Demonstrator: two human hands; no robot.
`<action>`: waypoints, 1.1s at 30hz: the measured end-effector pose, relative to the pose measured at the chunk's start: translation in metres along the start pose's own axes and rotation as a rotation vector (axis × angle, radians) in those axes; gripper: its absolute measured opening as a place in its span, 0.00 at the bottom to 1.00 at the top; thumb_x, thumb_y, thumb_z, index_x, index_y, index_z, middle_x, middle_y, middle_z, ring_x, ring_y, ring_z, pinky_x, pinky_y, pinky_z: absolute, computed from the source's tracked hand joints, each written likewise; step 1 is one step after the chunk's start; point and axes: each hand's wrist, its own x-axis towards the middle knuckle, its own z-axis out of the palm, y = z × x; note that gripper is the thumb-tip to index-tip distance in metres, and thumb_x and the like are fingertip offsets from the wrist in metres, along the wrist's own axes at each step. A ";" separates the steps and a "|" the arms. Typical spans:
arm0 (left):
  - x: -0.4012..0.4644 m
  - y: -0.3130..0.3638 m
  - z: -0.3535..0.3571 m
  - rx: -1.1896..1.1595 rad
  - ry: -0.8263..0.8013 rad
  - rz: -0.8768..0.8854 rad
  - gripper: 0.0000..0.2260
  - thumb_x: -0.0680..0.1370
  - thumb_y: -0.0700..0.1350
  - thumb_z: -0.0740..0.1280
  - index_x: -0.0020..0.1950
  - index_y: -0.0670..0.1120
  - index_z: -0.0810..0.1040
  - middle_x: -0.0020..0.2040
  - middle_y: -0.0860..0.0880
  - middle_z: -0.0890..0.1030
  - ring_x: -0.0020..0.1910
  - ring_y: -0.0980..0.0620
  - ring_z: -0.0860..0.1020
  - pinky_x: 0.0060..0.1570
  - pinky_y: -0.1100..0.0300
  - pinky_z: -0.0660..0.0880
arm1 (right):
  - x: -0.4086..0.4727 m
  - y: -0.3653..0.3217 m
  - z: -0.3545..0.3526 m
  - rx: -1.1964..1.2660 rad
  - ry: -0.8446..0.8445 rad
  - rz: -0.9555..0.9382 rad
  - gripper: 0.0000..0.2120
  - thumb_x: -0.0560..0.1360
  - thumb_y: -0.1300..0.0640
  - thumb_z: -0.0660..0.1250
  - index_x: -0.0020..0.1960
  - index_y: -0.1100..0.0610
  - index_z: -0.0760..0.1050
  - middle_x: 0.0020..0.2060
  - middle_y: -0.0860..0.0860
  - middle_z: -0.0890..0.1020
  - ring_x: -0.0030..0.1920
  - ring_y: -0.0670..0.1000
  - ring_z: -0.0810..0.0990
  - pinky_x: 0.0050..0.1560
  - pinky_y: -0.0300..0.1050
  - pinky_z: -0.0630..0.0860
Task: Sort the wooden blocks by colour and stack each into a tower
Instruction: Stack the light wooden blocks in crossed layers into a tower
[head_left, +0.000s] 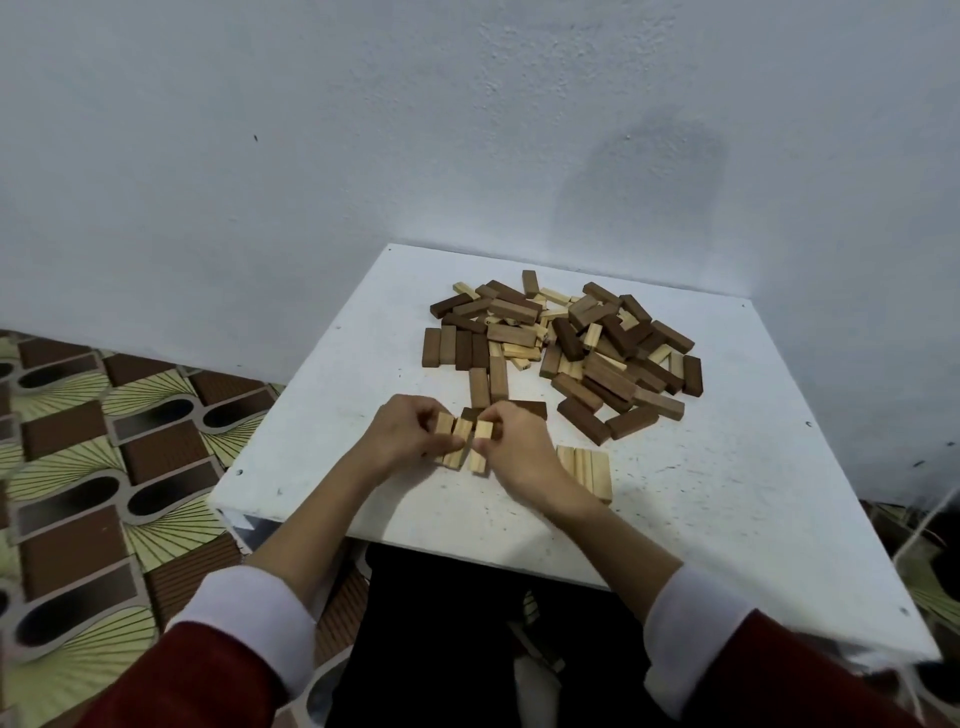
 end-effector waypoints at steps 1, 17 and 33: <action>-0.001 -0.002 0.001 0.091 0.001 0.017 0.08 0.69 0.40 0.76 0.44 0.45 0.80 0.38 0.48 0.78 0.36 0.52 0.74 0.39 0.61 0.70 | 0.001 0.003 0.009 -0.056 0.022 0.001 0.09 0.76 0.60 0.66 0.55 0.56 0.74 0.52 0.52 0.75 0.53 0.53 0.75 0.53 0.51 0.75; -0.002 -0.017 0.004 0.255 0.104 0.125 0.24 0.65 0.43 0.79 0.58 0.41 0.77 0.42 0.50 0.74 0.38 0.56 0.72 0.35 0.73 0.67 | 0.000 0.019 0.047 -0.032 0.158 -0.022 0.13 0.75 0.63 0.66 0.59 0.59 0.74 0.56 0.53 0.70 0.55 0.55 0.73 0.59 0.51 0.72; -0.005 -0.025 0.009 0.223 -0.143 0.282 0.39 0.65 0.36 0.71 0.72 0.52 0.62 0.56 0.62 0.72 0.57 0.58 0.65 0.51 0.75 0.65 | -0.011 0.024 0.049 0.063 0.311 -0.008 0.10 0.78 0.66 0.57 0.55 0.58 0.72 0.53 0.51 0.73 0.55 0.51 0.72 0.54 0.44 0.72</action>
